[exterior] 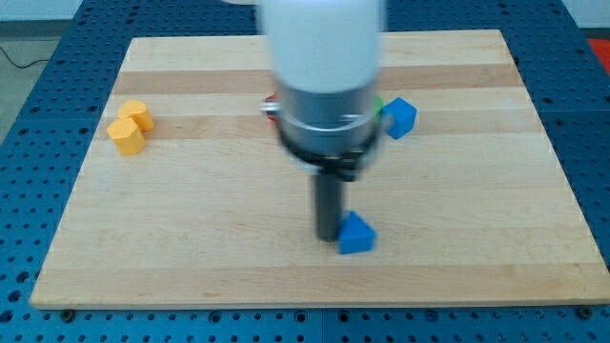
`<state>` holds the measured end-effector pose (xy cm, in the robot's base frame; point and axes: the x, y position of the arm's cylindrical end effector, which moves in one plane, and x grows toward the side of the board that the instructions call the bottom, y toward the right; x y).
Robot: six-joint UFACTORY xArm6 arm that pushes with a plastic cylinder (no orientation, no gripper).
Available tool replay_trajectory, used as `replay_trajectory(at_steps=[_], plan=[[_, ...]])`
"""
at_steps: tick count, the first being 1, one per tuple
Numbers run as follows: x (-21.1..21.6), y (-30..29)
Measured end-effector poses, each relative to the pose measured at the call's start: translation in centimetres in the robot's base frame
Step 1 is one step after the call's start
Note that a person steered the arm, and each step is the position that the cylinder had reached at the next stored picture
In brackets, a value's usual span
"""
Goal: Push the triangle parallel to the cube
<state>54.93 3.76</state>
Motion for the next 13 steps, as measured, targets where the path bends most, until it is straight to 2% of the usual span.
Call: replay_trajectory(at_steps=[1, 2, 3, 4, 6, 8, 11, 12, 13], plan=[[0.0, 1.3], [2.0, -4.5], [4.9, -3.0], [3.8, 3.2], [-7.0, 10.9], [-7.9, 11.1], [-13.2, 12.4], [-12.5, 12.8], [-9.5, 5.6]])
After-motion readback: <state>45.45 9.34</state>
